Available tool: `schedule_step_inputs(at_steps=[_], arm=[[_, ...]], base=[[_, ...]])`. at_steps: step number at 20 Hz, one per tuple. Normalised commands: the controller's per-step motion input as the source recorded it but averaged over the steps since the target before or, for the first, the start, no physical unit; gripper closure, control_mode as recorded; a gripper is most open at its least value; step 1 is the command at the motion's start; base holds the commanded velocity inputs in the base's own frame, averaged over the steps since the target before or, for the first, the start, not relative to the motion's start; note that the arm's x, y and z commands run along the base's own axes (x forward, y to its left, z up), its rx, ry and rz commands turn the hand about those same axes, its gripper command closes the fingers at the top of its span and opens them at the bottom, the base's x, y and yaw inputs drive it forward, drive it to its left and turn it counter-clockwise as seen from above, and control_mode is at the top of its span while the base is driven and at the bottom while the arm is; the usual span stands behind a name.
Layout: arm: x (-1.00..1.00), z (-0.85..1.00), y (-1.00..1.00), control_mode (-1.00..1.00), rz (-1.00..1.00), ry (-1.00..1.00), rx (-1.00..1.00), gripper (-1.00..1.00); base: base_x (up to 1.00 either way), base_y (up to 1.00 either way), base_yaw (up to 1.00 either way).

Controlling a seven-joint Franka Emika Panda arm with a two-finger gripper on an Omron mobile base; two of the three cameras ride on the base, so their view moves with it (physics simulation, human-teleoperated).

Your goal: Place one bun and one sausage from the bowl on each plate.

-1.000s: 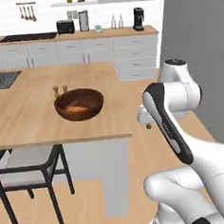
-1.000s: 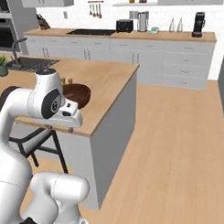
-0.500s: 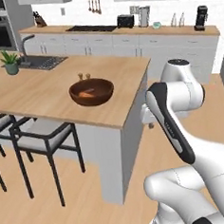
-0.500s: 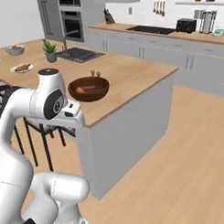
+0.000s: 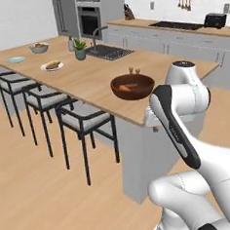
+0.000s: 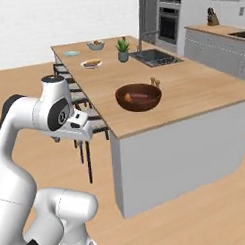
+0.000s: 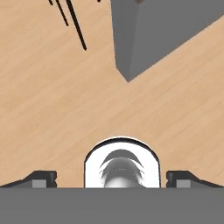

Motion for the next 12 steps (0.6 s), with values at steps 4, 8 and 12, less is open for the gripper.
schedule_step_inputs(at_steps=[4,8,12], arm=[[0.0,0.0,0.0,1.0,0.0,0.0,0.0,-1.0],[0.0,0.0,0.0,1.0,0.0,0.0,0.0,-1.0],[0.0,0.0,0.0,1.0,0.0,0.0,0.0,-1.0]], base=[[0.02,-0.84,0.69],[0.05,-0.94,0.61],[0.08,-1.0,0.53]])
